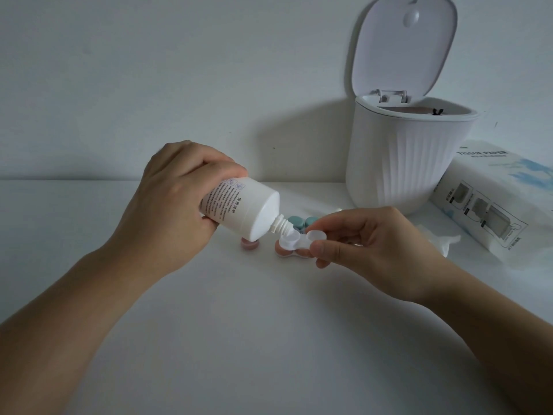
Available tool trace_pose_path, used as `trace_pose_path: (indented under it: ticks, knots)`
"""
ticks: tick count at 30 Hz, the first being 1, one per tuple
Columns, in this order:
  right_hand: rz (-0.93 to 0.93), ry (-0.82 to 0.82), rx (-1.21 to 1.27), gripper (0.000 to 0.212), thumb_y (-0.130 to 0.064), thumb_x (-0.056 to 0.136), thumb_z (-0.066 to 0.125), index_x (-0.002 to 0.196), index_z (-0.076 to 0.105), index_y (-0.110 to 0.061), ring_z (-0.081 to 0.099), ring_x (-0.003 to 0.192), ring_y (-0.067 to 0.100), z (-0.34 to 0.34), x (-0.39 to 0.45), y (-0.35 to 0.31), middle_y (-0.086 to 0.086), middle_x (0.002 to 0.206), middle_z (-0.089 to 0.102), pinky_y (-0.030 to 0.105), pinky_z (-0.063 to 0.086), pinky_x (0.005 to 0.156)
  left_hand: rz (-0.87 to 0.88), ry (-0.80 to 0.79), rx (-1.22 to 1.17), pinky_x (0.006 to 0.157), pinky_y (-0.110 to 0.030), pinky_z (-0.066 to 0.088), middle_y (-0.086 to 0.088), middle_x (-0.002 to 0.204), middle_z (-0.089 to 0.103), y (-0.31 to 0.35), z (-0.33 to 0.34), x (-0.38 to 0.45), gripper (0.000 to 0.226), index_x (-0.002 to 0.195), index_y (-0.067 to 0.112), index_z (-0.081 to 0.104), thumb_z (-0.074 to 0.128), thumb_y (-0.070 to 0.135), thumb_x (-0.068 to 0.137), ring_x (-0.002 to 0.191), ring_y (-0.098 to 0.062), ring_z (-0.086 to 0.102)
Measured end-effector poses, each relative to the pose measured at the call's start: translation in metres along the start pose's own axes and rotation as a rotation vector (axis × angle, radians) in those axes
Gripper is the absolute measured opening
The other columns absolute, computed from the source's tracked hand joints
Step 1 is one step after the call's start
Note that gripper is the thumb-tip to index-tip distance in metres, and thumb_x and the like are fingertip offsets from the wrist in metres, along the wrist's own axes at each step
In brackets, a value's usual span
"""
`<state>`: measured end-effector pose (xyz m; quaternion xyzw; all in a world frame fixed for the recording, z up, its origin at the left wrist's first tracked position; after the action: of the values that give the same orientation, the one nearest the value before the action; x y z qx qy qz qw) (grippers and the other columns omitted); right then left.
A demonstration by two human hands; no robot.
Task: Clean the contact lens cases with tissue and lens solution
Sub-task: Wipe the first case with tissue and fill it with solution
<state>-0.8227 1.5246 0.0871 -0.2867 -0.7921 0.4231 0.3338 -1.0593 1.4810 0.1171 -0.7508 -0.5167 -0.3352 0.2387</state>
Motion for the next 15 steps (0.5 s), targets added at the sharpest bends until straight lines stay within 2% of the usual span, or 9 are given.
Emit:
trace_pose_path:
  ticks: [4,8,15]
  knots:
    - [0.003,0.005,-0.001,0.013,-0.034,0.081,0.077,0.093,0.077,-0.038,0.075,0.073,0.009,0.0001,0.0002,0.0006,-0.007,0.078,0.078,0.012,0.053,0.071,0.0,0.007,-0.003,0.098,-0.033,0.036,-0.002,0.114,0.064,0.0,0.0003,0.0,0.065,0.115,0.015,0.07,0.08,-0.014,0.058,0.108,-0.031,0.053]
    - [-0.001,-0.003,-0.003,0.008,-0.032,0.083,0.077,0.087,0.078,-0.038,0.074,0.072,0.007,0.0,-0.0001,-0.0012,-0.013,0.079,0.078,0.008,0.051,0.069,-0.003,0.014,-0.007,0.098,-0.035,0.037,-0.002,0.114,0.064,0.0,0.0002,0.0006,0.064,0.115,0.015,0.07,0.081,-0.013,0.059,0.108,-0.03,0.053]
    - [-0.002,-0.007,-0.009,0.009,-0.028,0.085,0.076,0.091,0.077,-0.034,0.075,0.073,0.008,-0.0007,-0.0002,-0.0005,-0.015,0.081,0.078,0.01,0.052,0.07,-0.009,0.023,-0.017,0.098,-0.035,0.038,-0.002,0.115,0.062,-0.0006,-0.0005,0.0005,0.067,0.117,0.014,0.07,0.081,-0.013,0.058,0.109,-0.03,0.053]
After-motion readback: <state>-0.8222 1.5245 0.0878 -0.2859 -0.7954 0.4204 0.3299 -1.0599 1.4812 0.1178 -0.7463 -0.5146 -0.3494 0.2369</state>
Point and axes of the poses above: each hand's wrist, its own x-axis towards the middle knuckle, its own z-axis out of the palm, y = z × x, the point moved 5 cm from there along x, towards the middle knuckle
